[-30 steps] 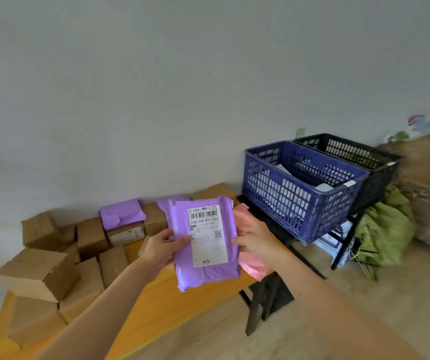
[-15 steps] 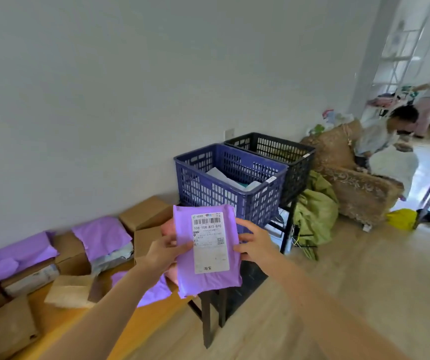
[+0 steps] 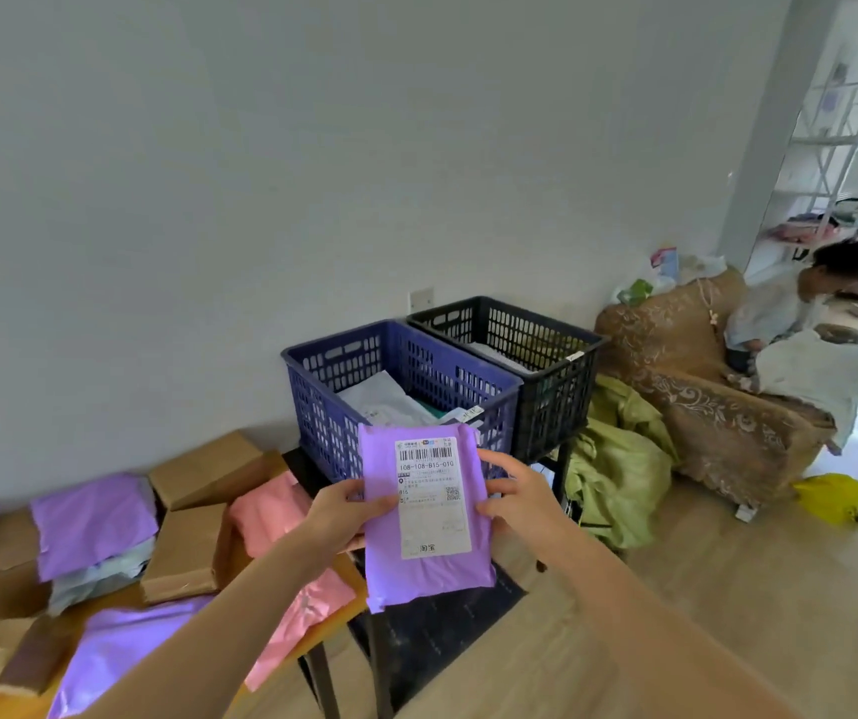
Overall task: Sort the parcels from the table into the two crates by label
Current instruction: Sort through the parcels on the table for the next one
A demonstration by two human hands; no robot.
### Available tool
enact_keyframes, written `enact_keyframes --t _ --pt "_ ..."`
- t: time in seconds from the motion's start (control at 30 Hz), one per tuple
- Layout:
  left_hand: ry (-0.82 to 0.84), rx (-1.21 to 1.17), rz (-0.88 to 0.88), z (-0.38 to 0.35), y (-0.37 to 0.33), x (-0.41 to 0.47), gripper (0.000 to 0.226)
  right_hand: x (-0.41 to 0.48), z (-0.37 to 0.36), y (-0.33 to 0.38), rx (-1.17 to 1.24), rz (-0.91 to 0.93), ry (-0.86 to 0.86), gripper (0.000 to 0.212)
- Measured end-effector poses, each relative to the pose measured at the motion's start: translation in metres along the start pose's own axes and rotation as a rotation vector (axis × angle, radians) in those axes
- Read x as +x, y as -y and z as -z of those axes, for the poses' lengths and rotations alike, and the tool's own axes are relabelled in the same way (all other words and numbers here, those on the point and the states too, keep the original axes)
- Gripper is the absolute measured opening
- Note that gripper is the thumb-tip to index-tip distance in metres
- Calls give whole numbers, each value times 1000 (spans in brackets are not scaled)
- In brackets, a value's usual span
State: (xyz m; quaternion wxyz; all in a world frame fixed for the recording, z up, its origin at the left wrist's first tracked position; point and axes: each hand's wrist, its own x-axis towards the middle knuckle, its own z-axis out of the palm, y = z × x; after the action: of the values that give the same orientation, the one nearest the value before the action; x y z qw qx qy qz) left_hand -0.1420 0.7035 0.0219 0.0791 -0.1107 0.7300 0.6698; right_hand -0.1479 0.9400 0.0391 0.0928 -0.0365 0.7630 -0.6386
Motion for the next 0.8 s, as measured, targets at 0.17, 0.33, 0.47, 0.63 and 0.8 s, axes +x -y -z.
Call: enact_keyframes --t 0.17,0.33,0.47,0.63,0.8 --pt "6 -17 37 -32 -20 31 39 30 41 4 85 -9 -3 62" --pt "-13 -18 11 -49 -45 63 37 75 66 9 66 5 -31 61" --pt "-26 -24 -11 -54 -68 98 32 120 78 22 86 15 -52 60" --pt "11 -40 -40 -50 -91 151 28 180 88 41 106 30 -21 57" --pt "1 -119 -13 -39 -106 210 31 255 89 53 44 11 2 60"
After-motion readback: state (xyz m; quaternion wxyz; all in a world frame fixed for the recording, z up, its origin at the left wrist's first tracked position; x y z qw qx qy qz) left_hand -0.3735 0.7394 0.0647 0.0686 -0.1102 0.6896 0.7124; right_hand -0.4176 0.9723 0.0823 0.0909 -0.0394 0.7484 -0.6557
